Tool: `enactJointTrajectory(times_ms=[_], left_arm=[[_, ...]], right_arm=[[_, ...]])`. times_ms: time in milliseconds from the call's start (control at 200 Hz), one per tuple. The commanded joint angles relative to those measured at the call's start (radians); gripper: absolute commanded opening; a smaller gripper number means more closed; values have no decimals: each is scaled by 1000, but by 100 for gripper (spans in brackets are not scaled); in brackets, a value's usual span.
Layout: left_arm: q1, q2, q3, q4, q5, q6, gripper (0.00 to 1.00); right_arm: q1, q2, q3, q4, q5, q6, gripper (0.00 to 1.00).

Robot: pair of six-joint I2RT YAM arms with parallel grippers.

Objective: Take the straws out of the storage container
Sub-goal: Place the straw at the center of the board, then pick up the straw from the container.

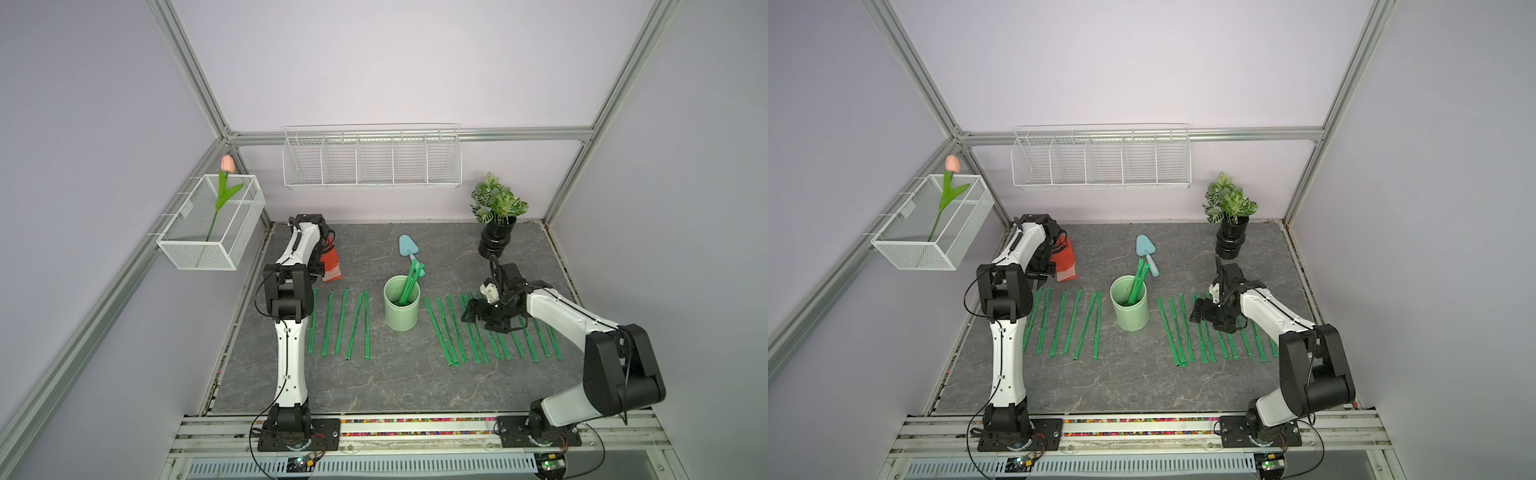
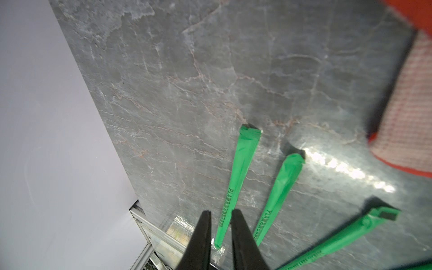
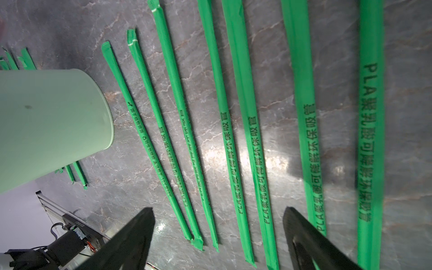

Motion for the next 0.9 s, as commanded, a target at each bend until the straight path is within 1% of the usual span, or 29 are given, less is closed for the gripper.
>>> enactJointTrajectory(times_ms=[0, 105, 215, 325, 465, 545, 595, 625, 670, 710, 800, 895], left_arm=[[7, 1, 42, -51, -11, -7, 22], [3, -60, 49, -35, 9, -8, 24], [-34, -155, 47, 9, 42, -6, 27], [-109, -261, 21, 90, 123, 12, 30], [-221, -397, -60, 218, 259, 34, 30], [-295, -488, -145, 319, 326, 60, 31], [-327, -555, -220, 402, 412, 72, 33], [-334, -590, -266, 453, 475, 67, 35], [-332, -643, -344, 543, 619, 66, 36], [-332, -682, -405, 607, 691, 48, 36], [-337, -749, -517, 717, 776, 10, 36], [-354, -786, -580, 762, 799, 6, 37]], right_arm=[[4, 9, 21, 12, -21, -3, 89], [6, -14, 20, 15, -21, 3, 89], [5, -55, 30, -5, -14, 3, 89], [6, -111, 56, -49, 3, -4, 89], [5, -192, 75, -95, 21, -1, 89], [5, -237, 76, -111, 29, 10, 89], [4, -263, 75, -116, 33, 16, 89], [3, -276, 74, -122, 32, 19, 89], [2, -294, 74, -131, 34, 24, 89], [2, -308, 74, -138, 32, 27, 89], [1, -338, 73, -148, 31, 40, 89], [-1, -365, 66, -152, 30, 52, 89]])
